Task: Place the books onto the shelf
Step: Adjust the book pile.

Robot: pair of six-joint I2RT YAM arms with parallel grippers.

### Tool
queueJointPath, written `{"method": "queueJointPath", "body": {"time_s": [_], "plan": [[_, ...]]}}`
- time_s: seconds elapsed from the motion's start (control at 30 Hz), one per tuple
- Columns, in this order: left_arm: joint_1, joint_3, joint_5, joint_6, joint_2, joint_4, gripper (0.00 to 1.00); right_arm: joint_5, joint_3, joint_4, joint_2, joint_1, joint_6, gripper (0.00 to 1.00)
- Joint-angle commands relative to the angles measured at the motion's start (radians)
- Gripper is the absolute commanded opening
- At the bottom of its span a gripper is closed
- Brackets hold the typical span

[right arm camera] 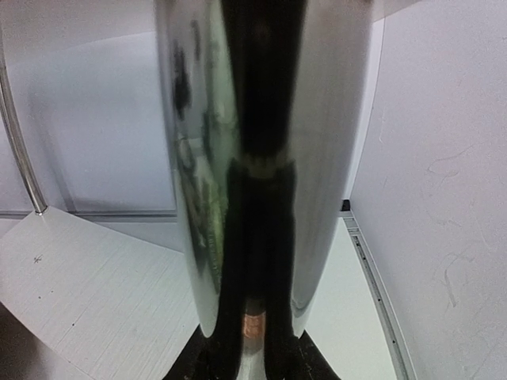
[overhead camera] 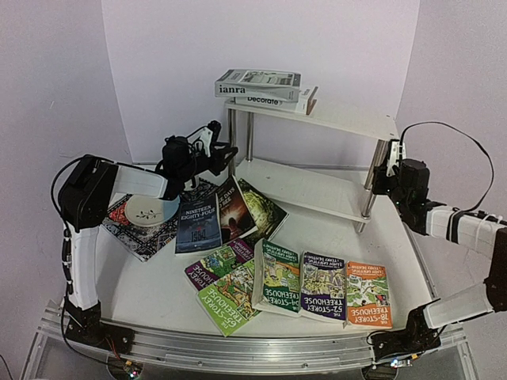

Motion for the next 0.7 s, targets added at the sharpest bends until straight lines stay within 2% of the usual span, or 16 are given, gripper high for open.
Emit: {"method": "queueJointPath", "body": {"time_s": [0.0, 0.1, 0.2, 0.43, 0.53, 0.67], "plan": [[-0.007, -0.036, -0.002, 0.015, -0.082, 0.054, 0.38, 0.019, 0.007, -0.006, -0.09, -0.007, 0.025, 0.35], [-0.009, -0.056, -0.009, 0.018, -0.101, 0.056, 0.49, 0.022, 0.01, -0.021, -0.094, -0.008, 0.021, 0.52], [-0.009, -0.076, -0.022, 0.022, -0.118, 0.055, 0.66, 0.034, 0.005, -0.03, -0.103, -0.008, 0.026, 0.64], [-0.008, -0.123, -0.053, 0.04, -0.155, 0.055, 0.79, 0.027, -0.007, -0.051, -0.135, -0.008, 0.027, 0.83], [-0.008, -0.151, -0.073, 0.047, -0.176, 0.055, 0.88, 0.026, -0.01, -0.071, -0.15, -0.008, 0.028, 0.91], [-0.008, -0.202, -0.103, 0.064, -0.222, 0.055, 0.97, 0.026, -0.023, -0.103, -0.185, -0.007, 0.034, 0.98]]}}
